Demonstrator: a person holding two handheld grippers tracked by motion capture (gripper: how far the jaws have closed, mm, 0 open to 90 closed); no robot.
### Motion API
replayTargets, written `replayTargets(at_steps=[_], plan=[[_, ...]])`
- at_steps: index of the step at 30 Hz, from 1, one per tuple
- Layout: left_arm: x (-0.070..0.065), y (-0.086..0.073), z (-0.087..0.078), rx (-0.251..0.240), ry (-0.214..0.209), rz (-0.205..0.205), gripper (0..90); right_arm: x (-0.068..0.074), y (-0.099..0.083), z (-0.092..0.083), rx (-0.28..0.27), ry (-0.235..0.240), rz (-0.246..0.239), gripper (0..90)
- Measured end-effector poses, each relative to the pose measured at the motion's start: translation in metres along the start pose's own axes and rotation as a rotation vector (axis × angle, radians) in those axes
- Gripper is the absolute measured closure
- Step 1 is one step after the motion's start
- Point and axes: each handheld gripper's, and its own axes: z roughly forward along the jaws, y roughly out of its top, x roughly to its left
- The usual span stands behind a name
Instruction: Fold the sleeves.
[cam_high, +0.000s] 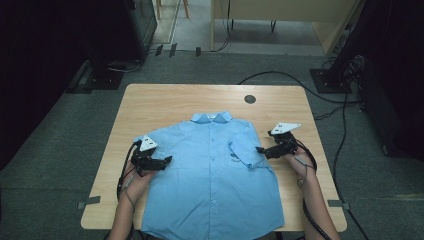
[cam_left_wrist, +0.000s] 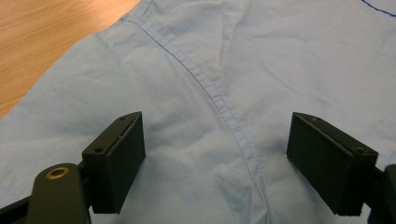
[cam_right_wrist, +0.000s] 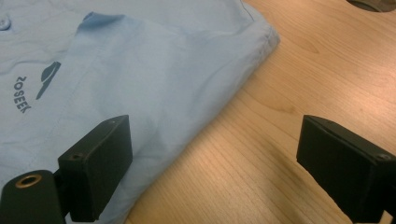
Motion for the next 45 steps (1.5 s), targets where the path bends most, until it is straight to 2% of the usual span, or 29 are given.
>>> replayTargets(at_steps=[3, 7, 10, 11, 13, 24, 28, 29, 37, 45], plan=[[0.0, 0.0, 0.0, 0.001, 0.0, 0.001, 19.3, -0.004, -0.005, -0.004, -0.002, -0.003, 0.027, 10.2], [0.0, 0.0, 0.0, 0.001, 0.0, 0.001, 19.2, -0.007, -0.008, -0.007, -0.008, -0.004, 0.037, 9.9], [0.0, 0.0, 0.0, 0.0, 0.001, 0.0, 19.2, -0.007, -0.008, -0.007, -0.008, -0.004, 0.037, 9.9], [0.0, 0.0, 0.0, 0.0, 0.001, 0.0, 19.2, -0.01, -0.01, -0.009, -0.013, -0.023, 0.031, 9.9], [0.0, 0.0, 0.0, 0.0, 0.001, 0.0, 19.2, -0.01, -0.01, -0.01, -0.014, -0.027, 0.031, 9.9], [0.0, 0.0, 0.0, 0.002, 0.003, -0.002, 19.2, -0.015, -0.018, -0.013, 0.017, -0.027, 0.05, 9.9], [0.0, 0.0, 0.0, 0.0, 0.003, -0.003, 19.2, -0.018, -0.022, -0.015, 0.048, -0.029, 0.05, 8.7], [0.0, 0.0, 0.0, 0.0, 0.004, -0.003, 19.2, -0.018, -0.022, -0.015, 0.048, -0.029, 0.05, 5.7], [0.0, 0.0, 0.0, 0.002, 0.01, -0.009, 19.2, -0.018, -0.022, -0.015, 0.066, -0.022, 0.034, 0.5], [0.0, -0.001, -0.001, 0.001, 0.001, -0.004, 19.2, -0.018, -0.022, -0.014, 0.069, -0.023, 0.033, 0.0]])
